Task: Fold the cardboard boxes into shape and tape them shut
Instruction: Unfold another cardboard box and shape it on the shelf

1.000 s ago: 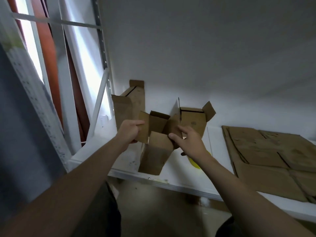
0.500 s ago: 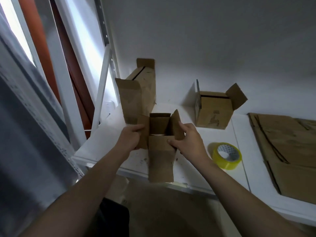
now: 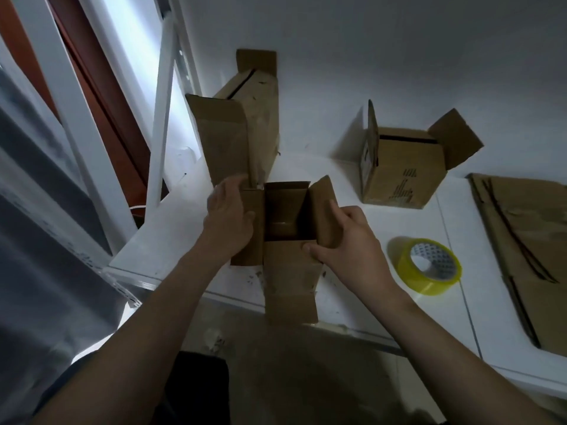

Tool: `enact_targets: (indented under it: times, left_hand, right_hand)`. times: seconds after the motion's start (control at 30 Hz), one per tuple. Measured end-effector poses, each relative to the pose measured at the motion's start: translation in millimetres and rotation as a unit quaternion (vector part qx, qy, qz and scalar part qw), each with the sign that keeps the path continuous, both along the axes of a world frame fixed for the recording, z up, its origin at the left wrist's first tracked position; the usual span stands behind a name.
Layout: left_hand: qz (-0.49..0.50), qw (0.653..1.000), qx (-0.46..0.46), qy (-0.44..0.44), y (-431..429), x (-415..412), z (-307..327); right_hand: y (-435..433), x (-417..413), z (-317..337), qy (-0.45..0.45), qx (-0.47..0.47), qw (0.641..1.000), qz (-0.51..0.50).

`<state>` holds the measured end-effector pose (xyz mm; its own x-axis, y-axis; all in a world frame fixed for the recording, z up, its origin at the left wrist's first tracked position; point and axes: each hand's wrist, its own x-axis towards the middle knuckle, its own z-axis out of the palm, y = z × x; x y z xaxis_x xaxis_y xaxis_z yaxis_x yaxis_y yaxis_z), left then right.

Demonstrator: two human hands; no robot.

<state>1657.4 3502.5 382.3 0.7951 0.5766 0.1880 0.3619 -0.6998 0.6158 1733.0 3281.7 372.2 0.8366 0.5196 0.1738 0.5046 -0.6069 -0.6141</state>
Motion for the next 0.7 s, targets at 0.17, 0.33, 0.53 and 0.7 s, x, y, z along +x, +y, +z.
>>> enact_targets:
  times: [0.17,0.33,0.53,0.7]
  left_hand:
    - [-0.126,0.992,0.002,0.02,8,15,4]
    - [-0.146,0.986,0.036,0.065,3,21,0]
    - [-0.122,0.99,-0.005,0.067,1,20,6]
    - [-0.105,0.992,-0.042,0.059,6,16,11]
  right_hand:
    - [-3,-1,0,0.01,0.009,1.0,0.005]
    - [1,-6,6,0.059,0.056,0.997,0.01]
    - [6,-15,11,0.027,0.042,0.998,0.038]
    - [17,-36,10,-0.041,-0.098,0.987,0.117]
